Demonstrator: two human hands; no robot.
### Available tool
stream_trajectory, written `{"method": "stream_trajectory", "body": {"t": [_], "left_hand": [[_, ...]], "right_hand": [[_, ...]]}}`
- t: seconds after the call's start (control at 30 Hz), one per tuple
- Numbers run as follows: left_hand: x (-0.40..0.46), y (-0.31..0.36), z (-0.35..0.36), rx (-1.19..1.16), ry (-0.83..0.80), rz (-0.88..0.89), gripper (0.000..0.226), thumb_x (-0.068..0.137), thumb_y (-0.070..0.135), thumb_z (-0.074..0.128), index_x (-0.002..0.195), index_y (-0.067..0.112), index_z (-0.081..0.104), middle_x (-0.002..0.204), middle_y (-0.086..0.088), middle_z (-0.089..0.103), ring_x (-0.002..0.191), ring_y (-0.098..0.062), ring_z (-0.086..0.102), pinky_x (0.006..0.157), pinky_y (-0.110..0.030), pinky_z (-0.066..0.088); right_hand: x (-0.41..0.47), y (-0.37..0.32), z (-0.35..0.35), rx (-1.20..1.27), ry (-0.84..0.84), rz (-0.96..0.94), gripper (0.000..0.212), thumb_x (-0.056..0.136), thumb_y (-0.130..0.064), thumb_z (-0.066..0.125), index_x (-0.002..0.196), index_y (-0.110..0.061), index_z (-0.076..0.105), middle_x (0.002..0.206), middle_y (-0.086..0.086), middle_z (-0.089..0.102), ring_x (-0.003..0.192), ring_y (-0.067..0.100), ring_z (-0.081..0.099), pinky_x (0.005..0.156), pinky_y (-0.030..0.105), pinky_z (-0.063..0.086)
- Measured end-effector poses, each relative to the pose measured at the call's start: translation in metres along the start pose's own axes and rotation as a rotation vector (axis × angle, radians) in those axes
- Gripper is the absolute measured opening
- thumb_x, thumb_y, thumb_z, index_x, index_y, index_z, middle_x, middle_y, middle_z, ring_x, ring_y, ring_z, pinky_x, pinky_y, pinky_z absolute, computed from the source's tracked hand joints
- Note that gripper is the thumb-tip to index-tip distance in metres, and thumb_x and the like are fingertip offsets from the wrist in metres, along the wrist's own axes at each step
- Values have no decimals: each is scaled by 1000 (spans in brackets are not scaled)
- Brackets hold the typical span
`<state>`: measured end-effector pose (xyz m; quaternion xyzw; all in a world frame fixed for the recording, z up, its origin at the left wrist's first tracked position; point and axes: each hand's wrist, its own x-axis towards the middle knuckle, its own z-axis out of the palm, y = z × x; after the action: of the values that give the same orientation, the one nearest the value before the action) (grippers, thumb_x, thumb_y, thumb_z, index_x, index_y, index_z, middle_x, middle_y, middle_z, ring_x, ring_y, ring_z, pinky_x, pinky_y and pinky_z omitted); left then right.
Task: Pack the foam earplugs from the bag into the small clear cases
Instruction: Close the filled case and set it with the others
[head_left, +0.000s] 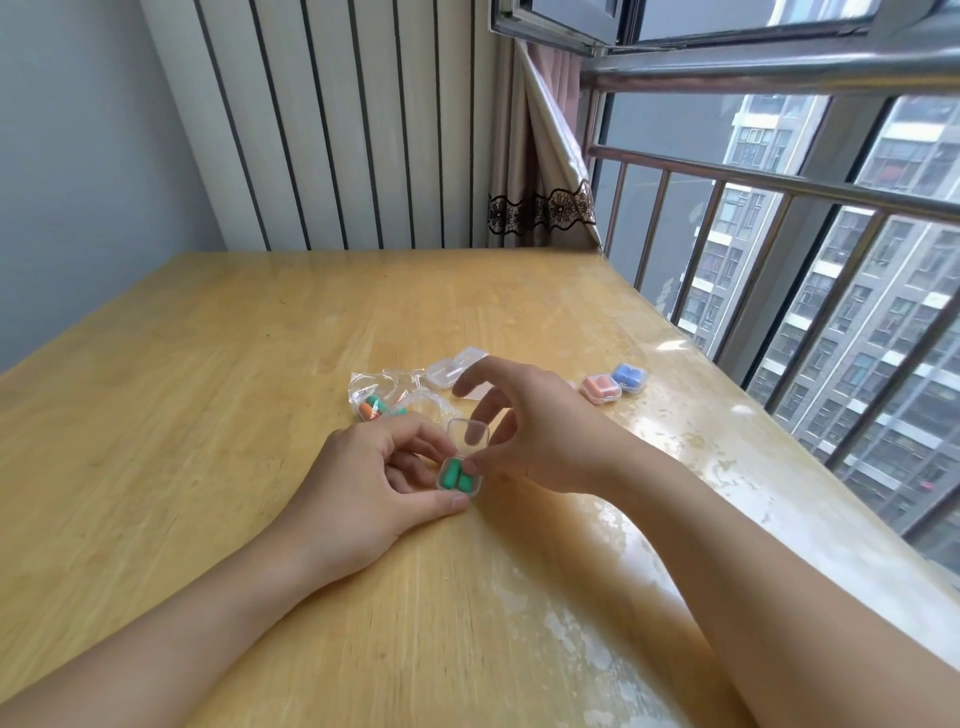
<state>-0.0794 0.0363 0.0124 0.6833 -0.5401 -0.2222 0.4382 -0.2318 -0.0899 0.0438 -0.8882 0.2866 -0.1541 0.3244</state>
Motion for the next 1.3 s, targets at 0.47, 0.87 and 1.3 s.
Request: {"method": "stream_trajectory", "body": {"t": [0.47,0.87,1.3], "left_hand": [[2,-6,1,-134,-14,5,59,67,15,91,113,37,60,99,2,71,80,-6,68,71,-21,55],[0,9,-3,-537,146,-35,51,56,32,84,100,10,72,102,-10,77,94,-30,75,92,-37,57],[2,7,-4,-581,196,41,37,63,15,81,97,6,71,98,-11,78,94,-24,76,83,-22,58]], "right_hand": [[1,1,-3,63,-29,-112,14,82,-13,83,93,-14,75,91,-7,75,77,14,73,73,33,61],[-4,-4,-9,-12,75,-338,33,79,-17,86,111,-21,77,102,-9,73,92,7,68,77,32,60],[1,-2,10,-155,252,-541,22,87,-20,79,108,-14,80,97,1,76,80,14,71,69,33,60]]}}
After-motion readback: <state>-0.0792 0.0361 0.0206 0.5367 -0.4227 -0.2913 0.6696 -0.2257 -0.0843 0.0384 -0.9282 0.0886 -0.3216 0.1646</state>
